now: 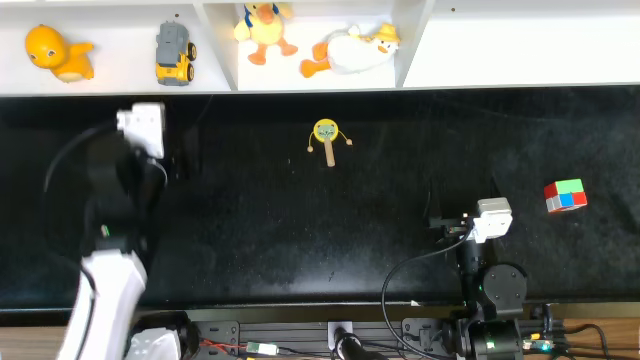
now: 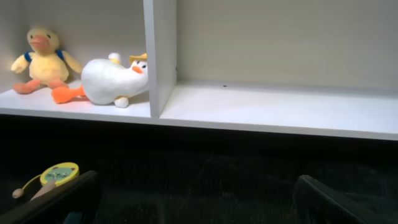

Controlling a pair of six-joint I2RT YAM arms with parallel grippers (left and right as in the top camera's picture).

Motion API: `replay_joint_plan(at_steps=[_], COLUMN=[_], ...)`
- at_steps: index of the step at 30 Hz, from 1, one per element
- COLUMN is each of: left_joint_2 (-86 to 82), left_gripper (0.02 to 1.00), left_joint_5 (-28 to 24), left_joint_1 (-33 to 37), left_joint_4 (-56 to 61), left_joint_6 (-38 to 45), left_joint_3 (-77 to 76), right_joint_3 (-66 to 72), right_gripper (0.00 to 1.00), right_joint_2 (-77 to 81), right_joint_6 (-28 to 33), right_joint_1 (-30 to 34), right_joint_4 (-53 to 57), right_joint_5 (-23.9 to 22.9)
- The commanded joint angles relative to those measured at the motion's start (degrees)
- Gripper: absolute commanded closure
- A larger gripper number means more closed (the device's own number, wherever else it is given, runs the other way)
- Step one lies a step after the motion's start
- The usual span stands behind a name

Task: Store Toys

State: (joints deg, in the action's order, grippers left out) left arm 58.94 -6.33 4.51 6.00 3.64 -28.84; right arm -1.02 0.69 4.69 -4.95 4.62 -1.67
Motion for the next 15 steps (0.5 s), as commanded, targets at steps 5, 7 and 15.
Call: replay_joint_plan(at_steps=[5, 7, 15], left_joint_2=[-22.34, -27.78, -44.52], left_gripper=[0.02, 0.02, 0.02], left_joint_5=[-2.62, -2.6, -2.43], left_joint_1=[-2.14, -2.32, -3.5], left_joint_4=[26.95, 26.69, 11.67], left_joint_6=[0.9, 0.9, 0.92], left_joint_3=[21.53, 24.74, 28.39], right_joint_3=[0.76, 0.76, 0.76], right_gripper=[0.007, 0.005, 0.007], right_joint_2=[-0.48, -0.48, -0.48], right_joint_6=[-0.44, -0.44, -0.44], right_joint_1=[0.09, 0.09, 0.09], right_joint_4=[-0.24, -0.24, -0.24], right_joint_5=[0.39, 0.39, 0.42])
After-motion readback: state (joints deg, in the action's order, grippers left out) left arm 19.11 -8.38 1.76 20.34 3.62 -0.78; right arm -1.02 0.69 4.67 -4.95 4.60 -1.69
